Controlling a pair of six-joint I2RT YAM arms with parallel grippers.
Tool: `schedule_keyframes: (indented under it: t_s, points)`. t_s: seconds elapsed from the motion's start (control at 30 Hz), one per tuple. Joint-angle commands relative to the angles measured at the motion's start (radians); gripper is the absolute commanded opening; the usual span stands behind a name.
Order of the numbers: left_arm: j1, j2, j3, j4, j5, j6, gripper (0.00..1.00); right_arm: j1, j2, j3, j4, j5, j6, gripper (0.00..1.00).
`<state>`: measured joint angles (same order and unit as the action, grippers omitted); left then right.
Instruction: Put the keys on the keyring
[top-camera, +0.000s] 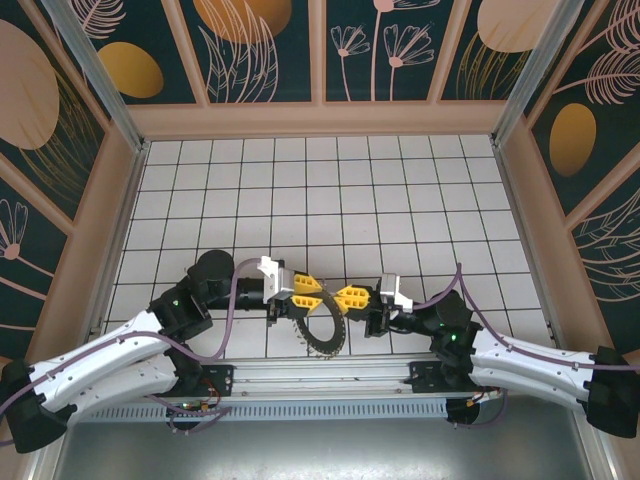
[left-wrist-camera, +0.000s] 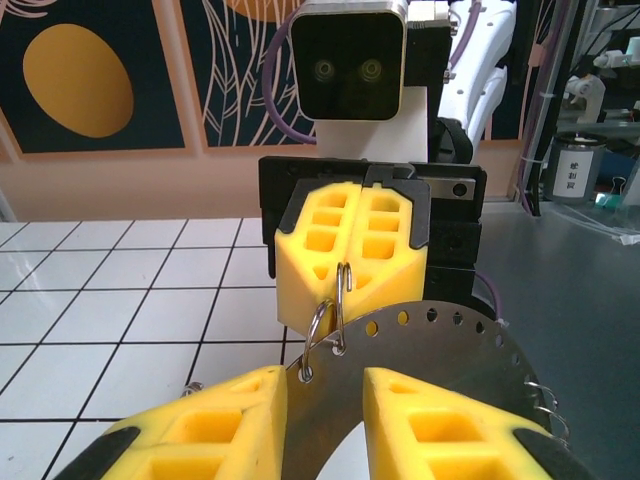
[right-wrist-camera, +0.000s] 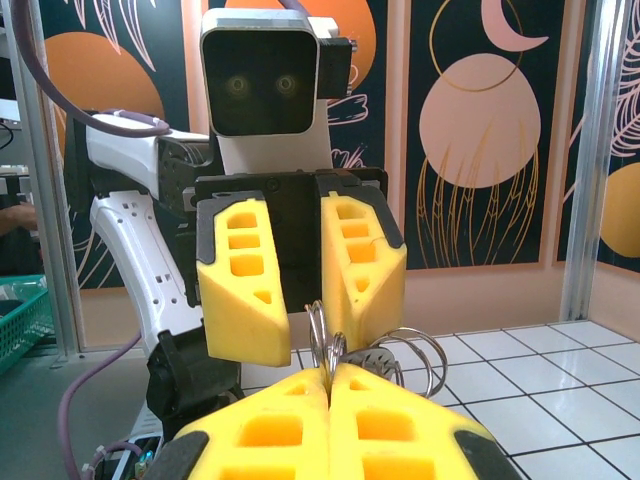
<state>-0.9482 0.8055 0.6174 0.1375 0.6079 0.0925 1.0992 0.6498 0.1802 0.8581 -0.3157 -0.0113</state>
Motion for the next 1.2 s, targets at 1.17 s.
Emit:
schedule_keyframes:
  t_s: [1.17]
  points:
    - [-0.014,0.091,0.073,0.004,0.033,0.032,0.18,-0.006,0.01,-0.022,0.113,0.101,-0.013,0.0]
